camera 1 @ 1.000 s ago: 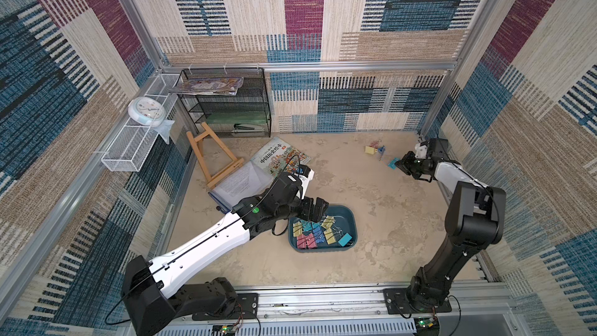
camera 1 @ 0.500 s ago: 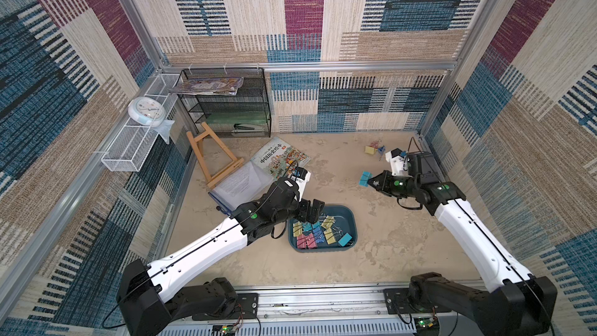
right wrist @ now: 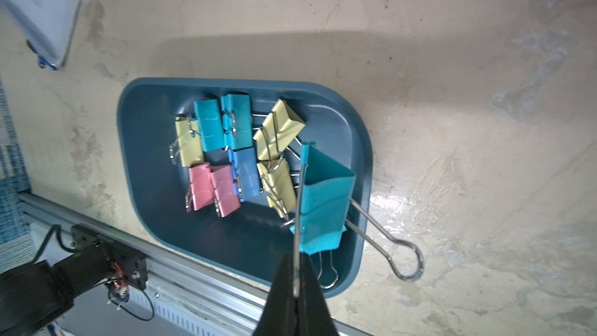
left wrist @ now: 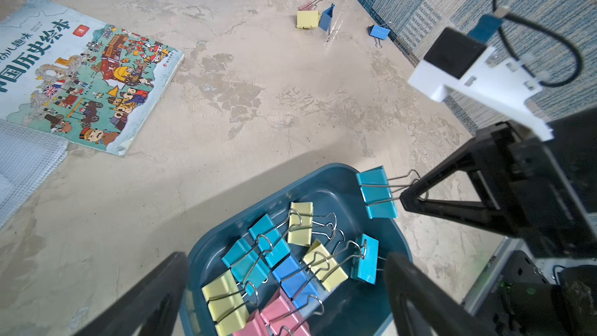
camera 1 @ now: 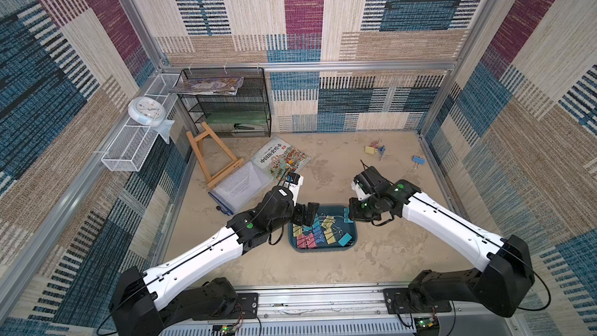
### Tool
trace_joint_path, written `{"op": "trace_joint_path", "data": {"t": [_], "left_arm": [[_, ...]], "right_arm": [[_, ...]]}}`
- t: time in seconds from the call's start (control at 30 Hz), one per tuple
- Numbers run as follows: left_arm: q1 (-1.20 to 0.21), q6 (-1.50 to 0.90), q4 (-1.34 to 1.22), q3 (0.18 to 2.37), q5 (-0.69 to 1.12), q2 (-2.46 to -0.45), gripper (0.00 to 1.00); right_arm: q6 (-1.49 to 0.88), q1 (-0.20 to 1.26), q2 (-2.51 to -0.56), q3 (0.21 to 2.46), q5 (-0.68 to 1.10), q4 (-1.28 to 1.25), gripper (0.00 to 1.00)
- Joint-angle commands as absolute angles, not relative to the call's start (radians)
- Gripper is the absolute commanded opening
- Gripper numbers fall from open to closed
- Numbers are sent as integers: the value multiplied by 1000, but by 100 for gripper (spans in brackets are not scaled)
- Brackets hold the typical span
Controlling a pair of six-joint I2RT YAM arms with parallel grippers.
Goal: Put the binder clips in the storage box
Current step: Place the binder clip in the storage box.
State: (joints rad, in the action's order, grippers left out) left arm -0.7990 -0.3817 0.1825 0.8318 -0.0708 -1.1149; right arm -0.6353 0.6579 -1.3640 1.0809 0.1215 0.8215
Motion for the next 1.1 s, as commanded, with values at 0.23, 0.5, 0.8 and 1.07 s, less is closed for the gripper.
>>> {"op": "trace_joint_path", "data": {"t": [0.23,0.5,0.8,1.07], "left_arm": [[-797,-371,189,823,-87,-1070,99],[-798,-380,199,795,-96,-1038,99],[-798,-380,202,799,-101,-1029,99],[-798,-361,257,834,-109,-1003,99]], "right_arm": [[-663,704,-1519,1066,125,679,0],[-669,707,-1553,1004,159,616,0],[-683,709,-1513,1009,115,638,21],[-686,708,-1440,1161,-139,757,38]]}}
